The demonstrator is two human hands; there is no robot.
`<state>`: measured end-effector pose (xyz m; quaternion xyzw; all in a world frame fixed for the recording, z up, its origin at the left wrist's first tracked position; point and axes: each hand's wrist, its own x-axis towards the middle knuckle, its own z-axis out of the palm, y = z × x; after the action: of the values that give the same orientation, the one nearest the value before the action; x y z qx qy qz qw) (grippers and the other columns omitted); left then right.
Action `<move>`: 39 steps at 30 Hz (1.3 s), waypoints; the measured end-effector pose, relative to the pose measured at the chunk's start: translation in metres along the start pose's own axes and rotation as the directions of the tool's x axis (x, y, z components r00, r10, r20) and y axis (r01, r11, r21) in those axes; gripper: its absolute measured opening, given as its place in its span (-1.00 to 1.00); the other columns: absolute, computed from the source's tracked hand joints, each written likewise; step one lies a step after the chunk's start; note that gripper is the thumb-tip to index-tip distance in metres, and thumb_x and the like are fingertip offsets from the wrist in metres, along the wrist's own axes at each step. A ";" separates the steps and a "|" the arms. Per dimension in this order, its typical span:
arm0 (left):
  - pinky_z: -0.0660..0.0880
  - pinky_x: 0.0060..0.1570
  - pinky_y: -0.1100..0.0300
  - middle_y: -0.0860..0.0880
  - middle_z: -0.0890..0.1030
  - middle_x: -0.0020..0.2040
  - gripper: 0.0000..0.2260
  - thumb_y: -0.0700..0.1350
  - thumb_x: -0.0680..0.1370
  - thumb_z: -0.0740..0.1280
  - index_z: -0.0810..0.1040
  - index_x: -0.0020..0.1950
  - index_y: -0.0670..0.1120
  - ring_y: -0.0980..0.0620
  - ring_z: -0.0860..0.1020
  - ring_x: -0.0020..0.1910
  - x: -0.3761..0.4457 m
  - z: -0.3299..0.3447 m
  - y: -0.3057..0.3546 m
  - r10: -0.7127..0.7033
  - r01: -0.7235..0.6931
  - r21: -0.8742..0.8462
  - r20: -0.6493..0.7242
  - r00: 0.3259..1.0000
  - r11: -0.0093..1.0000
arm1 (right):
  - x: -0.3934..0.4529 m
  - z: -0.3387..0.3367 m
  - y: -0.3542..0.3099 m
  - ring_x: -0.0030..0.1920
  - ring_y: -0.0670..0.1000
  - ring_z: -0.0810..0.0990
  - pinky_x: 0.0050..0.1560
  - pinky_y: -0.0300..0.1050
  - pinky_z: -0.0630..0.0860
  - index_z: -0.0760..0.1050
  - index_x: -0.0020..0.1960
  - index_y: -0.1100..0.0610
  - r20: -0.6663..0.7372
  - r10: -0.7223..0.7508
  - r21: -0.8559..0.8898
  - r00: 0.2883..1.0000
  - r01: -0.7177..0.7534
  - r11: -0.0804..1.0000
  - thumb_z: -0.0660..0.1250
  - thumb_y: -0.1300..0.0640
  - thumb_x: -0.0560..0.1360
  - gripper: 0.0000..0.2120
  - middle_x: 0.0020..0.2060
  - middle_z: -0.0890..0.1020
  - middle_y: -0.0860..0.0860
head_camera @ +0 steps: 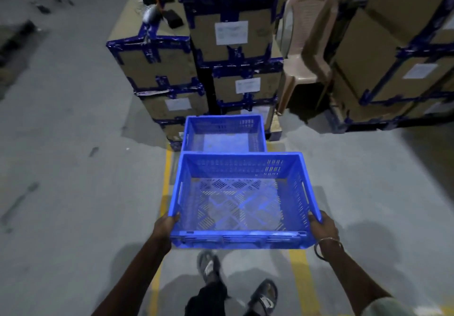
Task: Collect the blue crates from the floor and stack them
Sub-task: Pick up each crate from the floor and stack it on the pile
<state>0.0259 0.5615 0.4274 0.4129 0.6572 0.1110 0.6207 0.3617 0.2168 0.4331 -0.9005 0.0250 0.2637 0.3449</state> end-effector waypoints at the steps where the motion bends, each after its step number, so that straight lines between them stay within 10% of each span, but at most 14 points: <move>1: 0.61 -0.25 -0.08 -0.29 0.69 0.09 -0.72 -0.17 0.55 0.43 0.64 0.27 -0.14 -0.25 0.64 -0.12 0.009 0.006 0.017 0.009 -0.009 -0.011 0.021 1.000 1.000 | 0.013 0.005 -0.014 0.10 0.31 0.64 0.14 0.12 0.54 0.58 0.21 0.11 -0.012 -0.012 -0.005 1.000 0.012 1.000 0.38 -0.02 0.55 -0.69 0.07 0.67 0.24; 4: 0.63 -0.38 -0.07 -0.23 0.68 0.02 -0.79 -0.17 0.61 0.40 0.62 0.25 -0.14 -0.26 0.63 -0.09 0.042 0.019 0.072 0.072 -0.066 -0.059 0.117 0.990 0.996 | 0.041 0.018 -0.071 0.13 0.33 0.61 0.14 0.10 0.50 0.56 0.26 0.11 -0.052 -0.025 -0.014 0.998 0.025 1.000 0.34 -0.05 0.57 -0.66 0.11 0.65 0.24; 8: 0.63 0.12 -0.22 -0.16 0.69 0.22 -0.69 -0.14 0.63 0.39 0.59 0.38 -0.11 -0.25 0.65 0.17 0.102 0.034 0.149 0.135 -0.117 -0.096 0.207 0.969 0.988 | 0.084 0.046 -0.139 0.10 0.30 0.61 0.10 0.07 0.48 0.57 0.20 0.13 -0.088 -0.044 0.046 0.995 0.048 0.998 0.34 -0.05 0.58 -0.69 0.05 0.64 0.23; 15: 0.62 -0.34 0.21 -0.06 0.70 0.16 -0.74 -0.11 0.66 0.36 0.59 0.36 -0.02 -0.03 0.68 -0.05 0.210 0.080 0.242 0.210 -0.176 -0.150 0.252 0.945 0.973 | 0.185 0.104 -0.213 -0.03 0.18 0.61 0.01 0.00 0.45 0.59 0.14 0.14 -0.160 -0.072 0.151 0.984 0.096 0.984 0.39 -0.06 0.54 -0.69 -0.10 0.61 0.15; 30: 0.57 0.31 -0.05 -0.17 0.60 0.41 -0.51 0.06 0.64 0.37 0.49 0.51 -0.14 -0.17 0.59 0.36 0.340 0.112 0.226 0.281 -0.200 -0.259 0.326 0.903 0.945 | 0.310 0.171 -0.232 -0.06 0.01 0.54 -0.02 0.03 0.46 0.59 -0.12 -0.15 -0.146 -0.240 0.191 0.960 0.266 0.945 0.34 -0.34 0.41 -0.72 -0.07 0.62 0.03; 39: 0.58 0.29 -0.02 -0.02 0.70 0.28 -0.55 0.18 0.65 0.32 0.57 0.44 -0.04 -0.03 0.68 0.25 0.342 0.110 0.223 0.339 -0.274 -0.244 0.282 0.897 0.930 | 0.310 0.181 -0.242 -0.07 0.04 0.55 0.00 0.11 0.52 0.58 -0.09 -0.10 -0.129 -0.256 0.151 0.958 0.274 0.950 0.31 -0.33 0.42 -0.68 -0.07 0.59 -0.01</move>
<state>0.2535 0.8953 0.3037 0.4602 0.4599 0.2043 0.7314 0.6002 0.5586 0.3148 -0.8764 -0.0557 0.1632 0.4497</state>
